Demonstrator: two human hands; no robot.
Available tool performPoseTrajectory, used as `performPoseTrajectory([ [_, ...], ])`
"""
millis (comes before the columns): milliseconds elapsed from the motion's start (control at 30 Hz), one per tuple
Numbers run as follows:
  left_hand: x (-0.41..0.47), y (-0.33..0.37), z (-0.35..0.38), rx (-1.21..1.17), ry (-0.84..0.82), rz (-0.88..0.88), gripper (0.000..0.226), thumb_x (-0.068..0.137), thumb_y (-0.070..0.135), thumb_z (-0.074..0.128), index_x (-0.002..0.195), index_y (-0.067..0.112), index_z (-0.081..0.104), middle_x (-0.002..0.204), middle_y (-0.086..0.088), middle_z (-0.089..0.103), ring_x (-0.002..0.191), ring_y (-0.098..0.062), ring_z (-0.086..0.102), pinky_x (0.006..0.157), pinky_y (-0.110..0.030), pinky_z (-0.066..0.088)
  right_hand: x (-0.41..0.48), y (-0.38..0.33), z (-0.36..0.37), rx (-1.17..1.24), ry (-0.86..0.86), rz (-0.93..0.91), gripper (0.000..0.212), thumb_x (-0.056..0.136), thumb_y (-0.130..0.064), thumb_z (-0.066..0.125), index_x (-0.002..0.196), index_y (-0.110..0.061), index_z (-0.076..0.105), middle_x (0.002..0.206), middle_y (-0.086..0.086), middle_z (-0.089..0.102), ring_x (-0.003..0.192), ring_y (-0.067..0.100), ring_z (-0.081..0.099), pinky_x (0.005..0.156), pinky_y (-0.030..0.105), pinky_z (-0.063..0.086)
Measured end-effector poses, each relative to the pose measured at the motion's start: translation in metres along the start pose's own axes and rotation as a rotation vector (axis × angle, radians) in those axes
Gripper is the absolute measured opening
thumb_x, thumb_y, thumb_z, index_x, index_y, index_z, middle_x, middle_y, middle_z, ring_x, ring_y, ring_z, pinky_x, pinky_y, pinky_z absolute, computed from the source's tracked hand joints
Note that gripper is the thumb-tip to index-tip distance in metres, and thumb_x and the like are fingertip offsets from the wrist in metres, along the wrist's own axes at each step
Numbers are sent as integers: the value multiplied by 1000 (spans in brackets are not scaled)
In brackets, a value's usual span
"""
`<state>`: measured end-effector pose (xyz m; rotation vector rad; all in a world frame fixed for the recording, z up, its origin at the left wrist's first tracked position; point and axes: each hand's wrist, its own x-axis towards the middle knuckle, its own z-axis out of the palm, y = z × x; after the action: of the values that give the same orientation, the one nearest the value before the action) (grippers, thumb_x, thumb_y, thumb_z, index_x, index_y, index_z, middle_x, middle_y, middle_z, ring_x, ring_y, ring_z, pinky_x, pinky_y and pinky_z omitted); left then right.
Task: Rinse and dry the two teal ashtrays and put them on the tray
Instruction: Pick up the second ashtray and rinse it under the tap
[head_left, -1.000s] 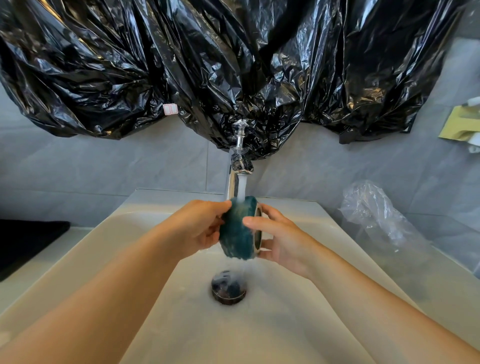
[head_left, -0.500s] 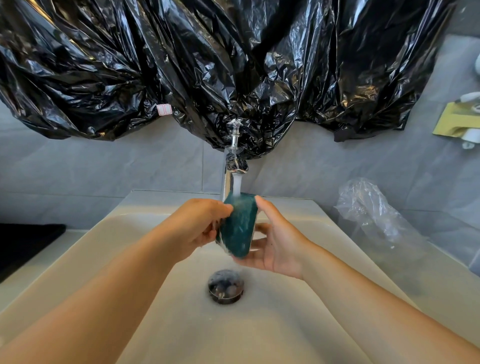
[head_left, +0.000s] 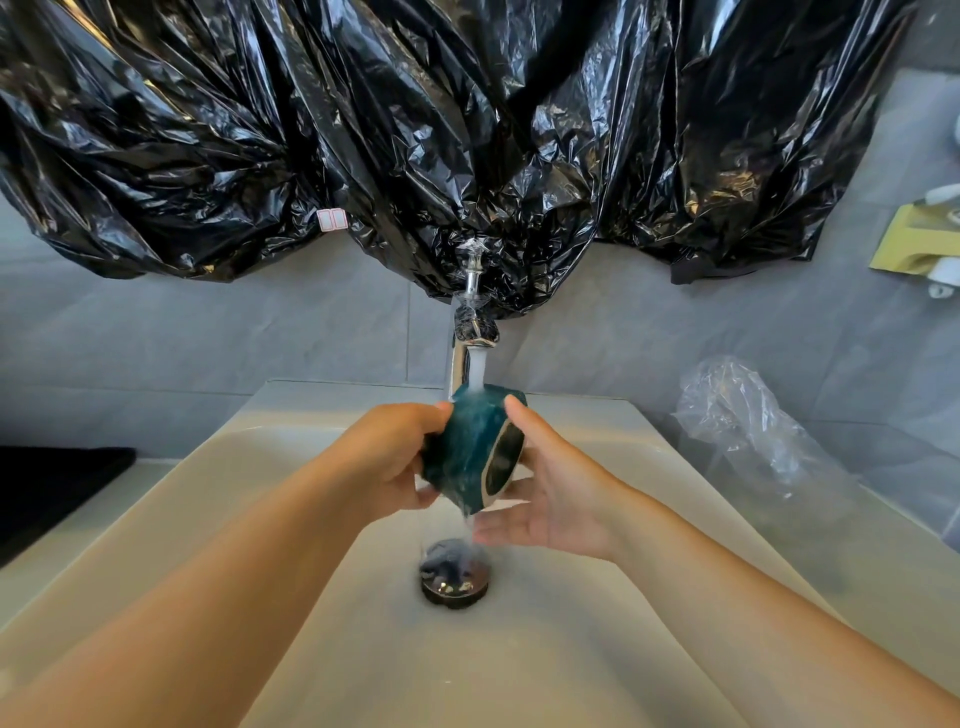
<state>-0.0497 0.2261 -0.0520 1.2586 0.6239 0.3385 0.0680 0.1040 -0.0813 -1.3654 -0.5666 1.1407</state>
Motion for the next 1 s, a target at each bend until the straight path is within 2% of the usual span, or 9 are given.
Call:
performPoseTrajectory([
  [100,0,1,-1,29,-15,22,17,98,16,47,105,9,60,100,-11,65,92,-23,57,80,-41,46,-1,-1,1,81,-2,-62,79,69,-60,72,133,-19,51,122,23,60,103,38,68,92,50,55],
  [200,0,2,-3,53,-27,31,19,99,18,46,109,7,58,104,-12,65,96,-24,59,88,-45,46,-1,-1,1,-90,79,-182,67,73,-56,74,129,-25,53,124,13,60,107,35,66,94,47,54],
  [333,-2,5,-3,1,-84,7,27,101,25,44,114,8,60,112,-13,67,103,-29,61,93,-50,47,-1,2,3,-409,215,-460,78,66,-41,85,133,-37,46,126,-8,61,113,16,62,95,41,55],
  [400,-4,5,-3,-38,-98,0,27,100,25,44,116,10,59,114,-13,66,105,-30,62,94,-53,47,0,4,4,-587,259,-551,96,61,-42,88,141,-41,36,135,-13,52,120,12,56,98,38,53],
  [533,-5,5,-1,-87,-74,12,24,100,23,45,112,9,59,109,-13,67,99,-31,63,92,-52,48,3,4,2,-495,228,-470,111,56,-54,84,148,-42,23,143,-9,45,126,19,52,102,42,50],
  [667,-2,4,-1,-150,-38,23,22,98,22,48,111,10,59,107,-12,67,104,-32,62,98,-54,45,-1,-1,0,-126,53,-115,76,73,-73,61,131,-25,53,125,15,61,112,39,63,99,48,51],
  [767,-1,1,-1,-124,-54,9,23,95,24,50,109,10,61,111,-13,66,107,-33,61,99,-56,44,-1,2,2,27,9,-65,65,80,-69,55,125,-21,58,117,19,67,107,41,66,99,51,51],
  [900,1,2,-2,6,-68,-38,26,94,27,52,114,12,59,112,-12,64,110,-31,58,104,-55,40,-3,3,6,-123,76,-139,60,78,-68,58,122,-27,54,119,11,65,108,32,66,96,45,54],
  [1000,3,2,-4,35,-40,-61,28,95,30,53,115,11,60,110,-13,65,104,-33,59,89,-51,49,-3,6,9,-419,194,-333,68,75,-59,70,131,-30,45,123,-3,61,111,18,62,94,38,55],
])
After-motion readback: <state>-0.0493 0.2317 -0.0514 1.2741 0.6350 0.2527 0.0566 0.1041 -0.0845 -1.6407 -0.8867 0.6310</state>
